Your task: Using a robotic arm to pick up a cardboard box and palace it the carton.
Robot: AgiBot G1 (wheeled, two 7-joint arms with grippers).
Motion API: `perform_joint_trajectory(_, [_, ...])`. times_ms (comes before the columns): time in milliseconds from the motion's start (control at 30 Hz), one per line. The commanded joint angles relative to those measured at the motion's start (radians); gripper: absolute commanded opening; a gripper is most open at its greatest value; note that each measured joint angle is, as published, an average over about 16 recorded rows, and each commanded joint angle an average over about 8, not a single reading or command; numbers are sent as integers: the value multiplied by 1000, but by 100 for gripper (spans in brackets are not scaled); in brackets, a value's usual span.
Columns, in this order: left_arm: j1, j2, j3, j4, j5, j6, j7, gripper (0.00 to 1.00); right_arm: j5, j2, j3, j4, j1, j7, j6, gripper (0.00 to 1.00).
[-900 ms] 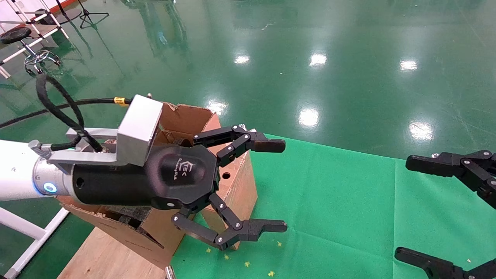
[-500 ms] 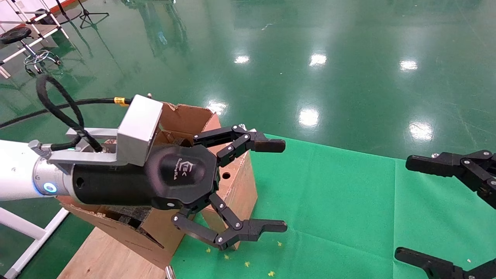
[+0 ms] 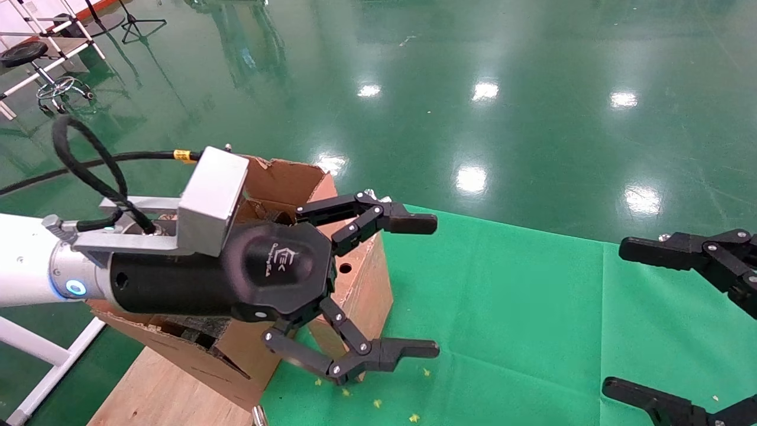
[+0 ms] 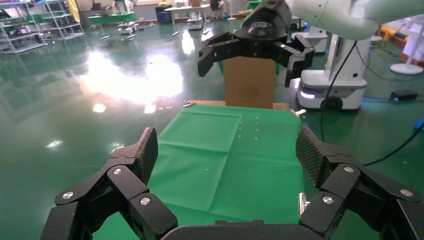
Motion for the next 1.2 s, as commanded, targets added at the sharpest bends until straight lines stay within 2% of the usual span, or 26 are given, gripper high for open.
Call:
perform_joint_trajectory(33, [-2, -3, 4, -1, 18, -7, 3, 100, 0, 0, 0, 0, 0, 0, 0, 0])
perform_joint_trajectory(233, [-58, 9, 43, 10, 125, -50, -28, 100, 0, 0, 0, 0, 0, 0, 0, 0])
perform_joint_trajectory(500, [-88, 12, 63, 8, 179, -71, -45, 100, 0, 0, 0, -1, 0, 0, 0, 0])
perform_joint_trajectory(633, [-120, 2, 87, -24, 276, -131, -108, 100, 0, 0, 0, -1, 0, 0, 0, 0])
perform_joint_trajectory(800, [-210, 5, 146, -64, 475, -221, -284, 100, 0, 0, 0, -1, 0, -1, 0, 0])
perform_joint_trajectory(900, [-280, 14, 185, -68, 591, -234, -404, 100, 0, 0, -1, -1, 0, -1, 0, 0])
perform_joint_trajectory(1033, [-369, 34, 244, -63, 743, -204, -602, 100, 0, 0, -1, -1, 0, -1, 0, 0])
perform_joint_trajectory(1200, [-474, 81, 319, -60, 909, -110, -873, 100, 1, 0, -1, -1, 0, -1, 0, 0])
